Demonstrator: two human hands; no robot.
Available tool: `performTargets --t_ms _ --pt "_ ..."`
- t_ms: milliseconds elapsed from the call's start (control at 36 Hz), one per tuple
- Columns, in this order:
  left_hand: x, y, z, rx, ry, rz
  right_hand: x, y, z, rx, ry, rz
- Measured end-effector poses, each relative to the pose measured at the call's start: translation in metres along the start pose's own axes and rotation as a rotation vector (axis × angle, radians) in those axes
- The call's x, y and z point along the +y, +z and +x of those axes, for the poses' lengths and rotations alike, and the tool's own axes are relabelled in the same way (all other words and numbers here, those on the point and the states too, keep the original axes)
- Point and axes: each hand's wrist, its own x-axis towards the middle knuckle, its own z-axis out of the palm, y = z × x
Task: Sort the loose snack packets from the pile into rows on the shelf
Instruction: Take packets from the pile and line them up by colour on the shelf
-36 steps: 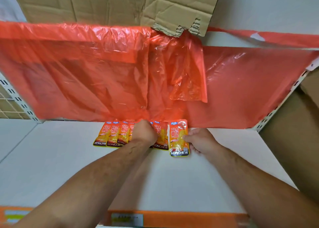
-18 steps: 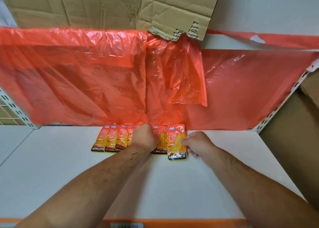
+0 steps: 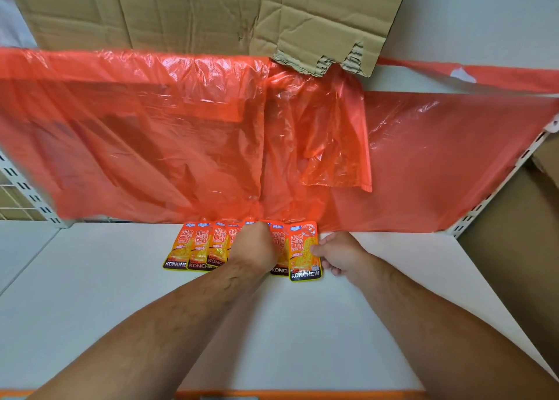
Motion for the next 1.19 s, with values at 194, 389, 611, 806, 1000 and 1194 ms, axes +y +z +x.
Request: performTargets --t_ms 194,389,611,806,1000,1194 --pt "-0.011 -0.005 -0.002 0.070 0.056 0.042 -0.007 0.007 0.000 0.154 -0.028 -0.250" --pt "-0.015 -0.010 -0.004 0.095 0.063 0.041 -0.015 0.016 -0.002 0.194 -0.073 -0.318" --pt "-0.023 -0.016 -0.006 0.111 0.085 0.077 -0.016 0.021 -0.003 0.248 -0.082 -0.445" --pt "-0.029 -0.020 -0.009 0.122 0.153 0.130 -0.015 0.021 -0.005 0.306 -0.068 -0.513" --pt "-0.042 -0.026 -0.017 0.095 0.260 0.243 -0.015 0.027 -0.014 0.374 -0.084 -0.598" --pt "-0.058 -0.031 -0.024 0.136 0.361 0.385 -0.017 0.043 -0.037 0.495 -0.226 -0.737"
